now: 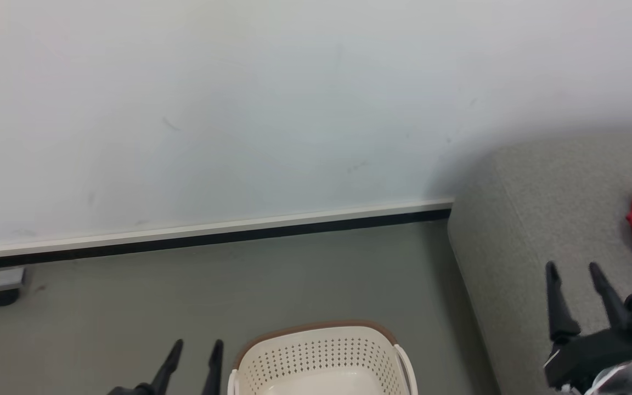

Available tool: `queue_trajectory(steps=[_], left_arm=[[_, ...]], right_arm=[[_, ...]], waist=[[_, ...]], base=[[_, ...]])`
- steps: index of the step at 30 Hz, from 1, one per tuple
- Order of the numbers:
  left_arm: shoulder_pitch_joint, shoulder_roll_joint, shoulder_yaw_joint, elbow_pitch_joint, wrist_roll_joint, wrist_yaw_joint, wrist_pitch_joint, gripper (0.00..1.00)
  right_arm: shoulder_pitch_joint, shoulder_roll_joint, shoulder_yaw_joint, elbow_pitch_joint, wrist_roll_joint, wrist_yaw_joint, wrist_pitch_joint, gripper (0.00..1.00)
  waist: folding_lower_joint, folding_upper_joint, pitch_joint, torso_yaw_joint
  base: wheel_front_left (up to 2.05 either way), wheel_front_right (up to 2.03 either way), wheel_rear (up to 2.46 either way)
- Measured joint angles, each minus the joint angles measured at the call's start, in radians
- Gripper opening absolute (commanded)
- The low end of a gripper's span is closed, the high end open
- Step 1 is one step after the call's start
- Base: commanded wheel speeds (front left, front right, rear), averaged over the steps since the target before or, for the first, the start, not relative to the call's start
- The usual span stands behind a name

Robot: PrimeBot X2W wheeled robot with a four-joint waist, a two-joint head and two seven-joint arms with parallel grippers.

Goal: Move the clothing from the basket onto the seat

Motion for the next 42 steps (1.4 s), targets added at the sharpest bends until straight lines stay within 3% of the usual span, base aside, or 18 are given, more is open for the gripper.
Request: queue_trajectory(steps=[7,11,16,20,28,42], left_arm=[[0.064,0.003,0.151,0.009,0.032,0.023,0.000,1.00],[0.102,-0.013,0.228,0.009,0.051,0.013,0.000,1.00],[0.125,-0.052,0.303,-0.009,0.081,-0.044,0.000,1.00],[0.138,-0.075,0.343,-0.020,0.099,-0.125,0.000,1.00],[0.187,-0.133,0.384,0.000,0.160,-0.163,0.000,1.00],[0.201,-0.168,0.428,0.054,0.219,-0.207,0.000,1.00]], right_arm=[[0.098,0.081,0.053,-0.069,-0.027,0.000,-0.029,1.00],[0.138,0.114,0.050,-0.074,-0.038,0.000,-0.038,1.00],[0.185,0.138,0.049,-0.067,-0.049,0.000,-0.087,1.00],[0.204,0.148,0.047,-0.047,-0.062,0.000,-0.128,1.00],[0.202,0.158,0.070,0.017,-0.068,0.000,-0.162,1.00],[0.192,0.161,0.076,0.049,-0.075,0.000,-0.166,1.00]], waist=[[0.0000,0.0001,-0.033,0.054],[0.0000,0.0002,-0.045,0.067],[0.0001,0.0003,-0.048,0.080],[0.0001,0.0003,-0.046,0.079],[0.0001,0.0002,-0.048,0.064],[0.0001,0.0003,-0.054,0.058]], base=[[0.00,0.00,0.00],[0.00,0.00,0.00],[0.00,0.00,0.00],[0.00,0.00,0.00],[0.00,0.00,0.00],[0.00,0.00,0.00]])
